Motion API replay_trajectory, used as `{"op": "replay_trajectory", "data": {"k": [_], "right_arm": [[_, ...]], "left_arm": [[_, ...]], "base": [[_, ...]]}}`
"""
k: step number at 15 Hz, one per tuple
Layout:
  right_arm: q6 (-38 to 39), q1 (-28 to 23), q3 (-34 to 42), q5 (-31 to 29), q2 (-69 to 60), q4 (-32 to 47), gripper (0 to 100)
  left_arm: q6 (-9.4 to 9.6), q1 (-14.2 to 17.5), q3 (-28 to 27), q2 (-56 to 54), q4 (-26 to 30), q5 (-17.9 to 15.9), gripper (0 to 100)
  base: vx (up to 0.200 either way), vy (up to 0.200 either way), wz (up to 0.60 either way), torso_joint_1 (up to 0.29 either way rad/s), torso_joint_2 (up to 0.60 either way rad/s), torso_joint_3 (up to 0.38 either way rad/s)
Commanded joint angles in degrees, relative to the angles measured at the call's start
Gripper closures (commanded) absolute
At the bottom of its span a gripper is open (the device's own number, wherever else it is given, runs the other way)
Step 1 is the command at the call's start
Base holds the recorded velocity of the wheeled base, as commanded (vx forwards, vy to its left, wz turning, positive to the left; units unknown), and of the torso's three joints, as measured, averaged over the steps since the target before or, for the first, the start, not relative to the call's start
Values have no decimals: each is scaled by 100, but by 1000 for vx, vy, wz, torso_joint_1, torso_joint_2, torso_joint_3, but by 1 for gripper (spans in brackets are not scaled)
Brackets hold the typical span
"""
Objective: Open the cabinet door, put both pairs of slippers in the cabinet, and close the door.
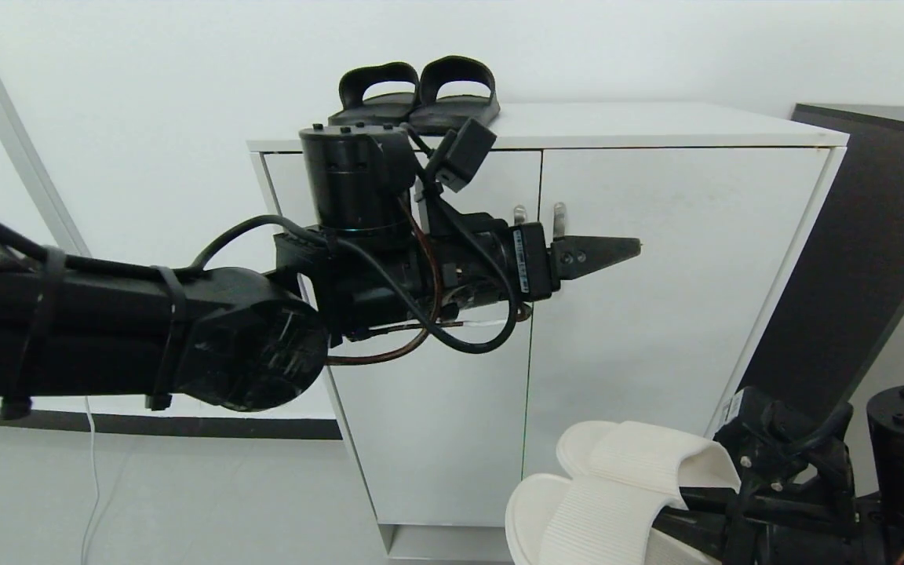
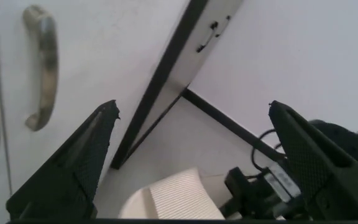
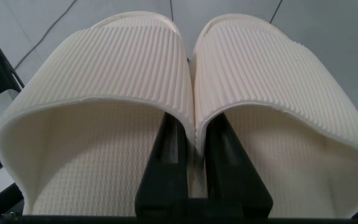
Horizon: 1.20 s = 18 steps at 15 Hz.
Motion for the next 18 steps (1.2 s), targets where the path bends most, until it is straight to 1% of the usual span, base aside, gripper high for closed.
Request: {"op": "replay_trajectory", "data": {"k": [1, 3, 6, 9, 12, 18], "right_arm": [[-2, 0, 6, 2, 62, -3, 100], [-2, 0, -3, 2, 106, -3, 100], [-2, 0, -3, 2, 98, -3, 100], [-2, 0, -3, 2, 98, -12, 100], [-2, -17, 6, 2, 98, -3, 100], [-2, -17, 15, 2, 115, -3, 100]], "left_arm": [[17, 6, -284, 243, 201, 155, 0], [60, 6, -433, 348, 263, 401, 0], [69, 94, -636, 392, 553, 595, 0], [69, 94, -855, 568, 588, 902, 0], [69, 94, -996, 700, 605, 1034, 0], [87, 85, -1093, 884, 605, 1052, 0]], "base": [[0, 0, 0, 0, 0, 0], [0, 0, 0, 0, 0, 0], [0, 0, 0, 0, 0, 0], [0, 0, 0, 0, 0, 0], [0, 0, 0, 0, 0, 0], [0, 0, 0, 0, 0, 0]]}}
